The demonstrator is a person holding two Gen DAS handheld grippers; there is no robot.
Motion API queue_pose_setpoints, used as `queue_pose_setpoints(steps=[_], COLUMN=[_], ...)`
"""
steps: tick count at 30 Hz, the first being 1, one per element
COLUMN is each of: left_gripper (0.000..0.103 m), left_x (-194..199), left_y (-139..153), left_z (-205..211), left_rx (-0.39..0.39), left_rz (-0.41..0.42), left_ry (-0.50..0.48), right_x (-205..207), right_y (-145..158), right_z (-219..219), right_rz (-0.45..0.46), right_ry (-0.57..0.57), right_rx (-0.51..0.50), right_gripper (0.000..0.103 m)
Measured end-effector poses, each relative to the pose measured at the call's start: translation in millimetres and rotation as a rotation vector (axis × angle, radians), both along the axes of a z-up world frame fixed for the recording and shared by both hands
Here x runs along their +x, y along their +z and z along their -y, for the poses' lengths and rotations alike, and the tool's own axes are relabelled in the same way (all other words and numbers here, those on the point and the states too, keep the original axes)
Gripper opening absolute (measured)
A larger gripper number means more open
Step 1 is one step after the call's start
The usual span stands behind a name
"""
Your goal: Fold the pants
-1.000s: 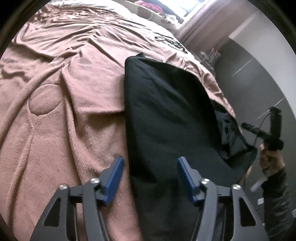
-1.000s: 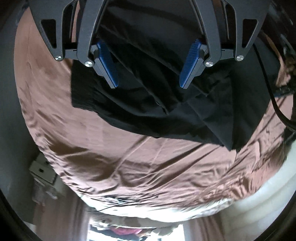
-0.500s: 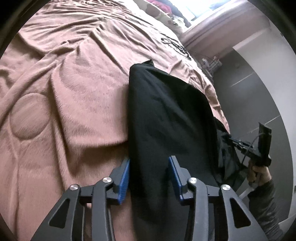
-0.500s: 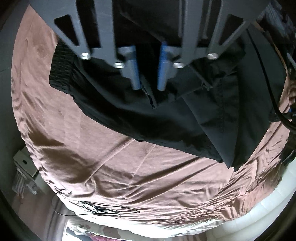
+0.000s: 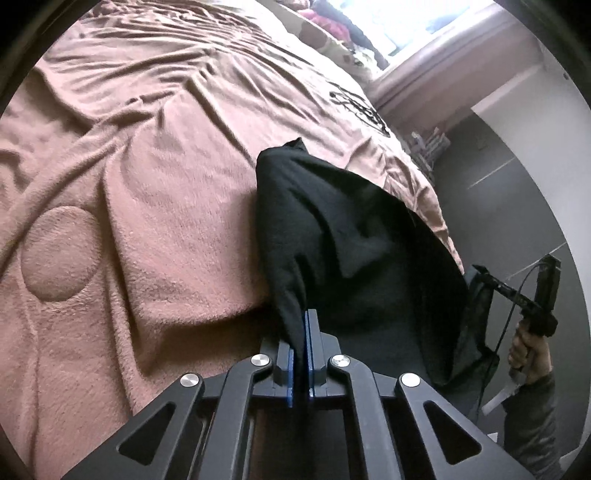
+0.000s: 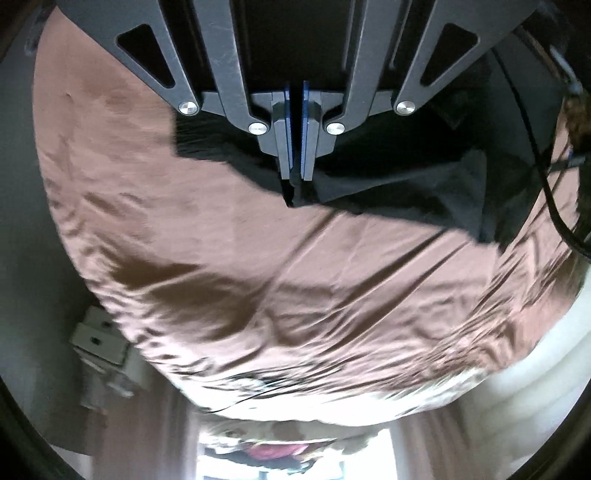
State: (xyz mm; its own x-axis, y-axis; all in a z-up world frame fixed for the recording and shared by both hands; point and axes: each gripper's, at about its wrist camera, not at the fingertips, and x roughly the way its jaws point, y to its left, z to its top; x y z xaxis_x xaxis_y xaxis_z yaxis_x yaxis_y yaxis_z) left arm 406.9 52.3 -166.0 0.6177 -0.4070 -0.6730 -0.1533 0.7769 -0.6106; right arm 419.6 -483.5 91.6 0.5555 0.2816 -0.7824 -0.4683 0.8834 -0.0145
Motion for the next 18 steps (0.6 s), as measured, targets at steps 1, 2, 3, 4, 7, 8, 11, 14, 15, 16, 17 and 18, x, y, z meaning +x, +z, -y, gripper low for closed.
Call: queue_pose_setpoints(steps=[1,2,3,4,7,8,11,14,15,16,17,18], left_gripper=[0.005,0.005,0.005,0.005,0.007,0.009,0.009,0.009,0.009,0.009,0.009,0.009], left_x=[0.3,1.3,2.1,3.3,5.8,5.7,3.0,-2.0,-3.2,-3.7,-4.8,-5.8], left_y=[-0.3,-1.2,-2.1,-2.5,-1.7,-1.1,0.7,3.5,3.8,3.7,3.6,3.6], left_z=[0.3,0.6,0.6,0.8,1.4,1.8,1.8,1.5,1.3,0.8,0.1,-0.4], left_rx=[0.003,0.006,0.005,0.002,-0.016,-0.012,0.004,0.018,0.019,0.018,0.014,0.012], left_rz=[-0.004,-0.012,-0.018,-0.024,-0.024,-0.026,-0.034,-0.031,-0.031,-0.031,-0.032,-0.033], left_ry=[-0.002,-0.005,-0.007,-0.01,-0.019,-0.021,-0.026,-0.028,-0.027,-0.025,-0.023,-0.022], right_x=[2.6,4.4,7.4,8.8,17.3,19.4,23.8,22.6,19.2,16.4,12.1,7.6], right_y=[2.8,3.8,4.7,5.1,1.3,-2.2,-11.9,-7.1,-3.8,0.1,4.8,9.8], right_z=[7.4,11.1,17.9,22.0,34.0,34.5,29.7,26.3,24.8,22.6,20.6,19.9], right_rz=[0.012,0.018,0.026,0.03,0.023,0.02,-0.02,-0.015,-0.004,0.005,0.023,0.052], right_ry=[-0.04,-0.065,-0.11,-0.142,-0.225,-0.231,-0.243,-0.249,-0.246,-0.234,-0.224,-0.212], right_rx=[0.0,0.0,-0.006,-0.012,-0.009,-0.009,-0.034,-0.052,-0.053,-0.049,-0.047,-0.051], right_gripper=[0.0,0.0,0.0,0.0,0.0,0.0,0.002,0.013,0.027,0.048,0.057,0.064])
